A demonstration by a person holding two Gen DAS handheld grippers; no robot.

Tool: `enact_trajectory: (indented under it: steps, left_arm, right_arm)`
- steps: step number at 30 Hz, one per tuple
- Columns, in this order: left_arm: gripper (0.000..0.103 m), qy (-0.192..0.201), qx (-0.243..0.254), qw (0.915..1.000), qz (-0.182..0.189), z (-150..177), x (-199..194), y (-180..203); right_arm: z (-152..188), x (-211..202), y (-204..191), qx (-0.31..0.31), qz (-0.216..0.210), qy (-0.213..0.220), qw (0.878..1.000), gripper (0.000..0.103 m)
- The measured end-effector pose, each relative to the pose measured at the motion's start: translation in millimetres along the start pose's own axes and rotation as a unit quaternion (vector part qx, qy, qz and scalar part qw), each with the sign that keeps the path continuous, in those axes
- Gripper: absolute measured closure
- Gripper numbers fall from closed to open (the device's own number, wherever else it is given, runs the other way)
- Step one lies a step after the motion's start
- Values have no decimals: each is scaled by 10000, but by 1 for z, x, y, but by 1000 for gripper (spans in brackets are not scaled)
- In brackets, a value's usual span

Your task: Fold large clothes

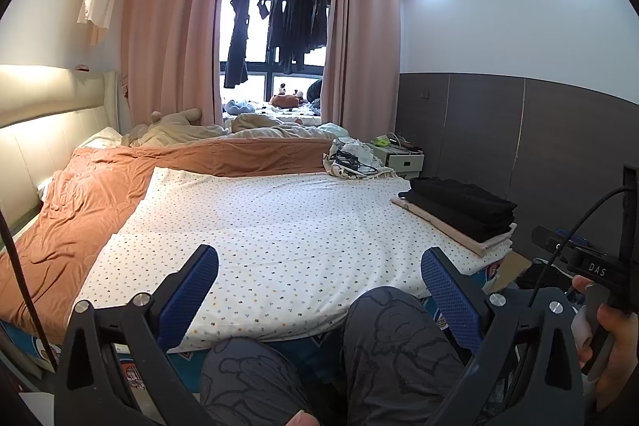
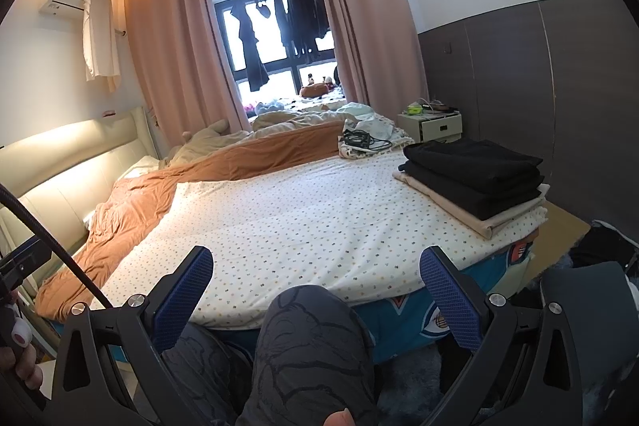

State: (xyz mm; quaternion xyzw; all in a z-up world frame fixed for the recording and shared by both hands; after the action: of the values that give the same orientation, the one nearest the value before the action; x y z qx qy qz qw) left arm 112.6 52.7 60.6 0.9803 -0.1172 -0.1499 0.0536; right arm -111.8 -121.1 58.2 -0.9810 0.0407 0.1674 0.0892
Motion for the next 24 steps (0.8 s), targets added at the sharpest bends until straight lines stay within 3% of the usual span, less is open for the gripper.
enact_trajectory:
  steps: [24]
  left_arm:
    - [0, 23, 2, 10000, -3, 0, -4, -3]
  right_arm:
    - [-2, -4, -3, 25, 7, -22, 10000, 0]
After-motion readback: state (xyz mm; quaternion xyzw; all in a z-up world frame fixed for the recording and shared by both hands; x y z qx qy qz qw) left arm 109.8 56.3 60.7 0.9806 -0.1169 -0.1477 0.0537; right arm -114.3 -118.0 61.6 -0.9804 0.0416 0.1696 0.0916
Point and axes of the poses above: each gripper's, at about its wrist camera, not at the fingertips, and x roughly the way its jaws point, y to its right, z to its underside, the point moved 7 cm from there along x, roughly the way its jaws point, and after that the axes turned 6 degrees about z, right-handed, at the moved point
